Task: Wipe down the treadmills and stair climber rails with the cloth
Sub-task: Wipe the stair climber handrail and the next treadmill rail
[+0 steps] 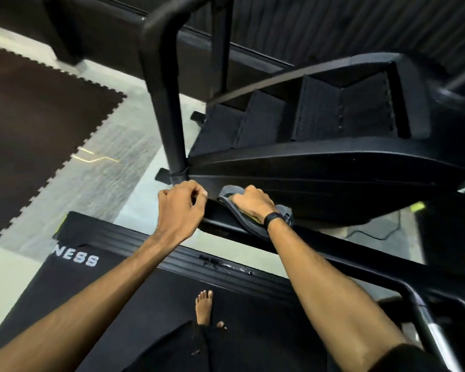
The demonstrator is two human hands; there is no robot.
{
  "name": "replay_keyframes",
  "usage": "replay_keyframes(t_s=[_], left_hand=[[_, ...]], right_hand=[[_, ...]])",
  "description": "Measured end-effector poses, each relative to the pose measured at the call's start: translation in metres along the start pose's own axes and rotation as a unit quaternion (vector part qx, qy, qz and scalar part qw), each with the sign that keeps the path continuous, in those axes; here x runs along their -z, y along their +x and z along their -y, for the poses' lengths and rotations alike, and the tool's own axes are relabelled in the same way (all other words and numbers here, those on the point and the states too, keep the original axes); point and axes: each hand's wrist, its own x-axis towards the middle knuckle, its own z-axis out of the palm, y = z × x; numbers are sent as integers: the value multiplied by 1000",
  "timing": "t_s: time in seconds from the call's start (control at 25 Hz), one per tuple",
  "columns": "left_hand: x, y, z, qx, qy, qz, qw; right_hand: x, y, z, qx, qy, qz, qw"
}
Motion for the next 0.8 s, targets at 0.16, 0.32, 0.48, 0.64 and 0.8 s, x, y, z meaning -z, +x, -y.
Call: replay_keyframes(t_s=[0.16, 0.32, 0.48, 0.64, 0.8], left_hand=[[33, -14, 28, 12, 12, -36, 999], [37, -9, 42, -14, -4, -18, 1000], [29, 30, 38, -72, -37, 73, 994], [39, 75, 59, -150, -49, 185, 970], [63, 102, 89, -202, -32, 279, 938]], right_hand=[[-34, -14, 59, 99, -18, -64, 993], [-51, -44, 62, 170, -56, -191, 965], [-63, -59, 61, 143, -73, -283, 945], [-73, -54, 76, 44, -55, -346, 936], [-110, -64, 98, -57, -7, -469, 881]])
